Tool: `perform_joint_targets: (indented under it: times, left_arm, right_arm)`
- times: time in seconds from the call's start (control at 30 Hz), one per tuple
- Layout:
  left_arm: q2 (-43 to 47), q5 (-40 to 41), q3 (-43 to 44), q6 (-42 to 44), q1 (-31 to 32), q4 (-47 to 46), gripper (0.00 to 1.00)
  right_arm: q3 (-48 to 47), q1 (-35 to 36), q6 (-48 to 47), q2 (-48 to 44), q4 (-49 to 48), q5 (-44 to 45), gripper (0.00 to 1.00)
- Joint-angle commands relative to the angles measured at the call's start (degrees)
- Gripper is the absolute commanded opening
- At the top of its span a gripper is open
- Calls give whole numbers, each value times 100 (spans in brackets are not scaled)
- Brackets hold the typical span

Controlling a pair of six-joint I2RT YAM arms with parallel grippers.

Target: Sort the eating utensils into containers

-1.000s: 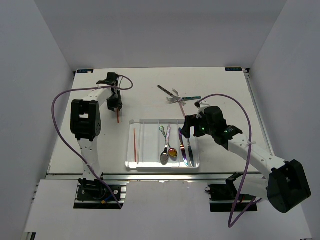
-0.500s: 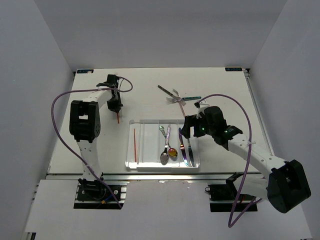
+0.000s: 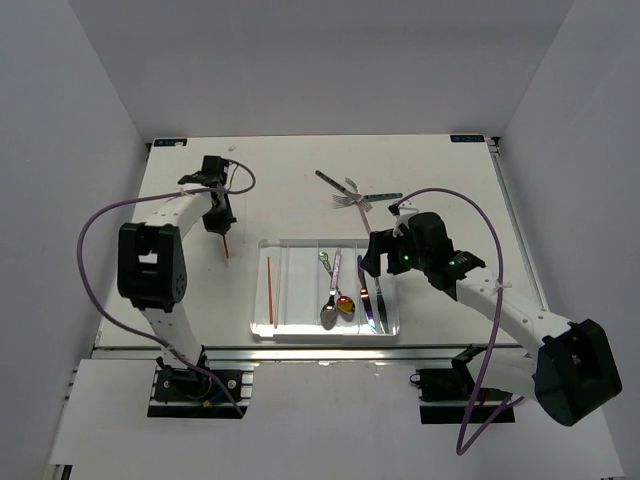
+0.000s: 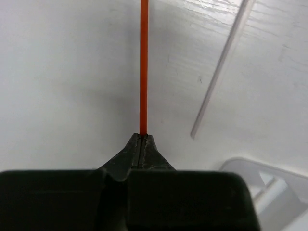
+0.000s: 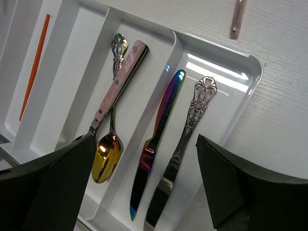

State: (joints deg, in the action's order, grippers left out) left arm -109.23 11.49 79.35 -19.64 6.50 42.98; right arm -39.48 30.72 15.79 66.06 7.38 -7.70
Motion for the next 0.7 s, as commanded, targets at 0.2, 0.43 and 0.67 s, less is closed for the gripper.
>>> perform_joint_targets:
  times: [0.2, 0.43, 0.67]
  left_arm:
    - [1991, -673, -955, -259, 201, -255, 0]
    - [2599, -341, -1527, -988, 2002, -518, 0]
    - [2855, -68, -2476, -1464, 2759, -967, 0]
  right_arm:
    - [-77, -31, -120, 21, -140, -21, 89]
    - [-121, -31, -138, 12, -61, 85, 89]
    - [-77, -31, -138, -76, -70, 76, 89]
